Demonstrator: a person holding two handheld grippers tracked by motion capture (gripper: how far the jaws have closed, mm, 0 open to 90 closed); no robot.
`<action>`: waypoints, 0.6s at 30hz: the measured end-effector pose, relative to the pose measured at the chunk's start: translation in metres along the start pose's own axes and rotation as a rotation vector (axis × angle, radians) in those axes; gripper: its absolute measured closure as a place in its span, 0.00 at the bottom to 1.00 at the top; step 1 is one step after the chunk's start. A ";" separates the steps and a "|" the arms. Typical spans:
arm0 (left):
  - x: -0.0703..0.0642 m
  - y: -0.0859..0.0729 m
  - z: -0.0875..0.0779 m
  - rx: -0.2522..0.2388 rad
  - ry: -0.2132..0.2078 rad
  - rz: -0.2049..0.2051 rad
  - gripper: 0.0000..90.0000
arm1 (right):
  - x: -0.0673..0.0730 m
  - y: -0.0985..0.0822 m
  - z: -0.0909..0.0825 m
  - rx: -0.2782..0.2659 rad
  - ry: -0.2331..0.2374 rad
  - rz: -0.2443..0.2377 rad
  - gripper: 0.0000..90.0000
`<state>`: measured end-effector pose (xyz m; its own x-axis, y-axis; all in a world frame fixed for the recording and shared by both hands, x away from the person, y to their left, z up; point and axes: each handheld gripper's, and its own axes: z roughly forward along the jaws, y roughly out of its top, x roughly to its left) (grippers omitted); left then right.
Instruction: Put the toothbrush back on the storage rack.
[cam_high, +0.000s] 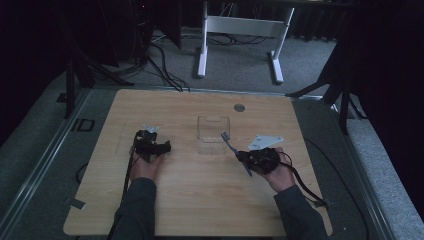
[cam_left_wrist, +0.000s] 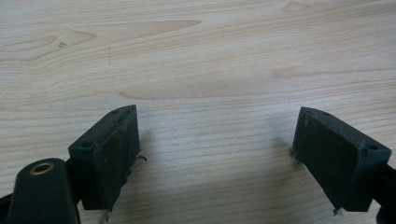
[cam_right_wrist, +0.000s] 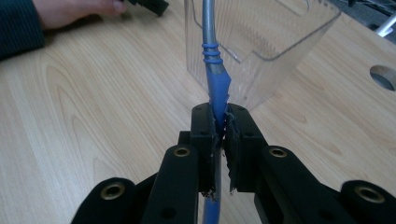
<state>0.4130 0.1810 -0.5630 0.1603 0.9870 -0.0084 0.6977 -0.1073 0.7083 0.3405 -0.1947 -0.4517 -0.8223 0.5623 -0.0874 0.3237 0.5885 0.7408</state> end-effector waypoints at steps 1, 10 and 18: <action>0.000 0.000 0.000 0.000 0.000 0.000 0.17 | 0.000 0.001 0.000 -0.003 0.001 0.000 0.91; 0.000 0.000 0.000 0.000 0.000 0.000 0.17 | -0.002 0.006 -0.001 -0.032 0.007 0.018 0.91; 0.000 0.000 0.000 0.000 0.000 0.000 0.17 | -0.005 0.009 -0.002 -0.055 0.003 0.034 0.91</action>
<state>0.4130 0.1810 -0.5630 0.1604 0.9870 -0.0083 0.6978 -0.1075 0.7081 0.3467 -0.1933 -0.4434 -0.8128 0.5794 -0.0597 0.3254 0.5366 0.7786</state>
